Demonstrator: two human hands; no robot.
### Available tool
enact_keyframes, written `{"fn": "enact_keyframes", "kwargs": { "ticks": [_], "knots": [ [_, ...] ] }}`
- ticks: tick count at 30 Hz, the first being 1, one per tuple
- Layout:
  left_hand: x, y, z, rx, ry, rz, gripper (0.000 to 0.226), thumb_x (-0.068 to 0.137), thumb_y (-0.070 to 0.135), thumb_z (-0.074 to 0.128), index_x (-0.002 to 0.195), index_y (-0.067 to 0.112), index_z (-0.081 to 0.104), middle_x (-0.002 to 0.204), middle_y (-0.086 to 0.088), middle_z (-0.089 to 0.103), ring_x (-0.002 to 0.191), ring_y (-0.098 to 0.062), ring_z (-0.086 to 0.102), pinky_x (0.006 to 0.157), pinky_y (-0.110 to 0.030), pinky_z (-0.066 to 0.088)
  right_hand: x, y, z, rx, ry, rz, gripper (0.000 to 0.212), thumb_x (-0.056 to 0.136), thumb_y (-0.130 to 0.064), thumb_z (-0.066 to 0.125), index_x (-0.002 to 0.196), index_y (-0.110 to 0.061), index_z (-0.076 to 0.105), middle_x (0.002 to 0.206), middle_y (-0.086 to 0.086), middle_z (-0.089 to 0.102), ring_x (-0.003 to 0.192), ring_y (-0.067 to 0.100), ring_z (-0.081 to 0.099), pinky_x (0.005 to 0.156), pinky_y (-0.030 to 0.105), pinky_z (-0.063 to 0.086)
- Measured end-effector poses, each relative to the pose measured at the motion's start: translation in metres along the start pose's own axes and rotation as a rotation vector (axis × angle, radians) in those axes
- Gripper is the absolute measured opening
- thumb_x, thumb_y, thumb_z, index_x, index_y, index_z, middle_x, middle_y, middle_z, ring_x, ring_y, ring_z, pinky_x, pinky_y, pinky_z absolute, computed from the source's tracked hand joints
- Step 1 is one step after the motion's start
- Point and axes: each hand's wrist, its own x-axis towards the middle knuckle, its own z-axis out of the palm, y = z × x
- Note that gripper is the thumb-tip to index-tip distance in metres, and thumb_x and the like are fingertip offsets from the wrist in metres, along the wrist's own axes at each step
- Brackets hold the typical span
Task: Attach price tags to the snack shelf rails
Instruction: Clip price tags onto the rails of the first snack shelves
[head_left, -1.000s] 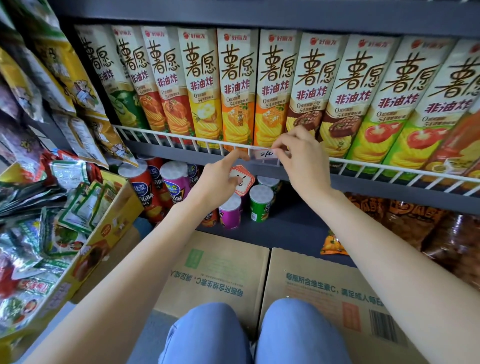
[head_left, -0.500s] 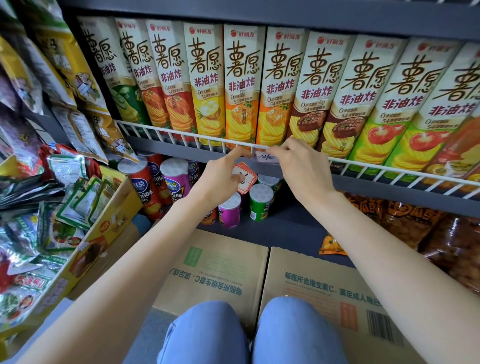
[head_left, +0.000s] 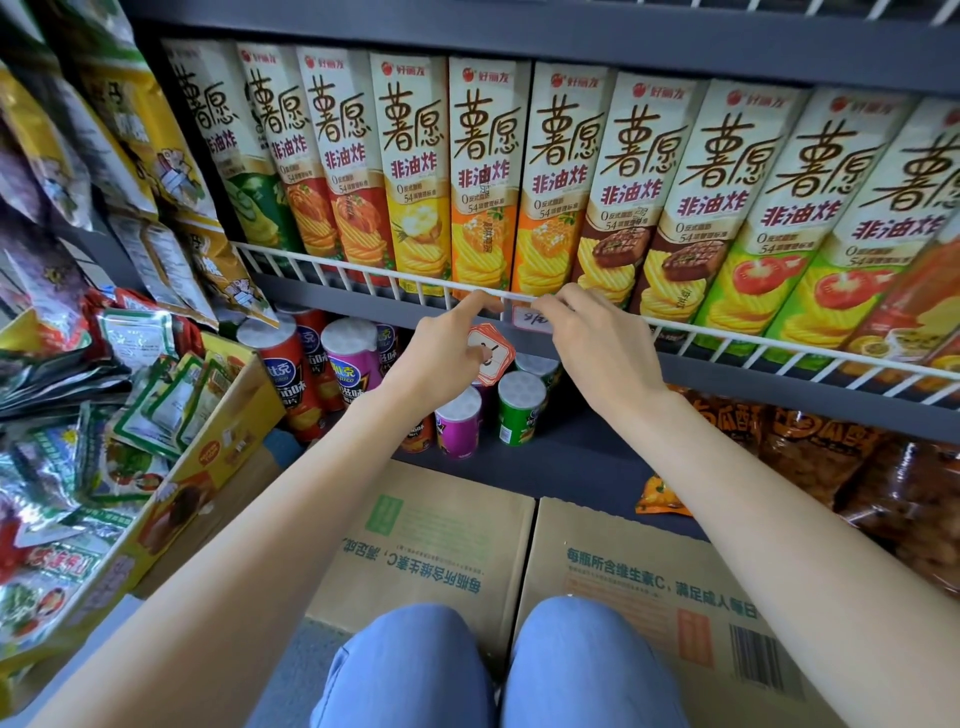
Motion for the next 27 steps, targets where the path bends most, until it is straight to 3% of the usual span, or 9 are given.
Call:
{"fn": "enact_keyframes", "kwargs": {
  "ticks": [6, 9, 12, 14, 16, 18, 22, 25, 27],
  "knots": [
    [0.004, 0.001, 0.003, -0.003, 0.017, 0.007, 0.046, 0.091, 0.007, 0.053, 0.132, 0.023, 0.040, 0.056, -0.004, 0.047, 0.050, -0.017, 0.046, 0.039, -0.011, 0.034, 0.000, 0.001, 0.006, 0.067, -0.007, 0.024, 0.040, 0.062, 0.009, 0.073, 0.097, -0.009, 0.068, 0.079, 0.008, 0.057, 0.066, 0.025, 0.057, 0.044, 0.012, 0.006],
    [0.002, 0.001, 0.003, -0.020, 0.021, 0.006, 0.048, 0.091, 0.007, 0.053, 0.135, 0.024, 0.039, 0.056, -0.001, 0.047, 0.050, -0.014, 0.046, 0.039, -0.012, 0.035, -0.003, 0.000, 0.011, 0.124, 0.020, 0.048, 0.035, 0.072, 0.002, 0.070, 0.105, -0.010, 0.067, 0.087, 0.007, 0.057, 0.074, 0.024, 0.057, 0.041, 0.019, 0.021],
    [-0.001, 0.002, 0.001, -0.063, 0.076, -0.015, 0.042, 0.092, 0.011, 0.054, 0.131, 0.020, 0.044, 0.057, 0.001, 0.044, 0.051, -0.013, 0.044, 0.043, -0.015, 0.034, -0.003, -0.001, 0.010, 0.283, 0.023, 0.171, 0.028, 0.090, -0.017, 0.055, 0.117, -0.015, 0.062, 0.101, 0.000, 0.050, 0.082, 0.019, 0.051, 0.052, 0.029, 0.036],
    [-0.005, -0.001, 0.001, -0.179, 0.132, -0.054, 0.034, 0.090, 0.014, 0.057, 0.123, 0.016, 0.050, 0.066, -0.007, 0.057, 0.061, -0.019, 0.054, 0.057, -0.015, 0.046, -0.003, -0.002, 0.006, 0.316, 0.040, 0.176, 0.029, 0.090, -0.015, 0.056, 0.117, -0.017, 0.064, 0.107, 0.003, 0.050, 0.086, 0.021, 0.053, 0.052, 0.033, 0.044],
    [-0.010, -0.004, 0.000, -0.338, 0.186, -0.108, 0.032, 0.088, 0.018, 0.060, 0.118, 0.011, 0.053, 0.095, -0.012, 0.068, 0.087, -0.025, 0.064, 0.084, -0.038, 0.054, -0.002, -0.002, 0.004, 0.287, 0.018, 0.146, 0.031, 0.090, -0.014, 0.056, 0.120, -0.017, 0.063, 0.108, 0.004, 0.052, 0.093, 0.022, 0.054, 0.053, 0.035, 0.048],
    [-0.017, -0.001, -0.004, -0.464, 0.223, -0.146, 0.033, 0.088, 0.017, 0.061, 0.118, 0.006, 0.054, 0.107, -0.011, 0.067, 0.098, -0.026, 0.064, 0.090, -0.048, 0.051, -0.001, -0.003, 0.001, 0.249, -0.036, 0.127, 0.035, 0.092, -0.015, 0.053, 0.127, -0.015, 0.058, 0.108, 0.005, 0.053, 0.098, 0.022, 0.053, 0.055, 0.034, 0.047],
    [-0.028, 0.010, -0.022, -0.573, 0.276, -0.153, 0.010, 0.090, 0.009, 0.058, 0.096, 0.016, 0.057, 0.093, -0.002, 0.069, 0.091, -0.022, 0.067, 0.089, -0.046, 0.052, 0.000, -0.007, -0.006, 0.074, -0.163, 0.071, 0.047, 0.095, -0.017, 0.048, 0.140, -0.010, 0.036, 0.115, 0.008, 0.047, 0.103, 0.024, 0.052, 0.055, 0.031, 0.034],
    [-0.034, 0.022, -0.042, -0.583, 0.306, -0.109, 0.012, 0.090, 0.010, 0.058, 0.101, 0.012, 0.055, 0.095, -0.008, 0.070, 0.092, -0.024, 0.067, 0.089, -0.045, 0.053, -0.001, -0.011, -0.013, -0.138, -0.265, -0.008, 0.057, 0.095, -0.018, 0.047, 0.144, -0.004, 0.021, 0.128, 0.011, 0.043, 0.111, 0.023, 0.052, 0.054, 0.030, 0.034],
    [-0.033, 0.030, -0.055, -0.553, 0.325, -0.081, 0.019, 0.090, 0.014, 0.059, 0.107, 0.009, 0.054, 0.099, -0.014, 0.069, 0.094, -0.028, 0.066, 0.087, -0.042, 0.054, -0.005, -0.010, -0.016, -0.278, -0.282, -0.037, 0.060, 0.095, -0.025, 0.048, 0.145, -0.004, 0.023, 0.130, 0.010, 0.047, 0.106, 0.017, 0.057, 0.049, 0.026, 0.037]
  ]
}}
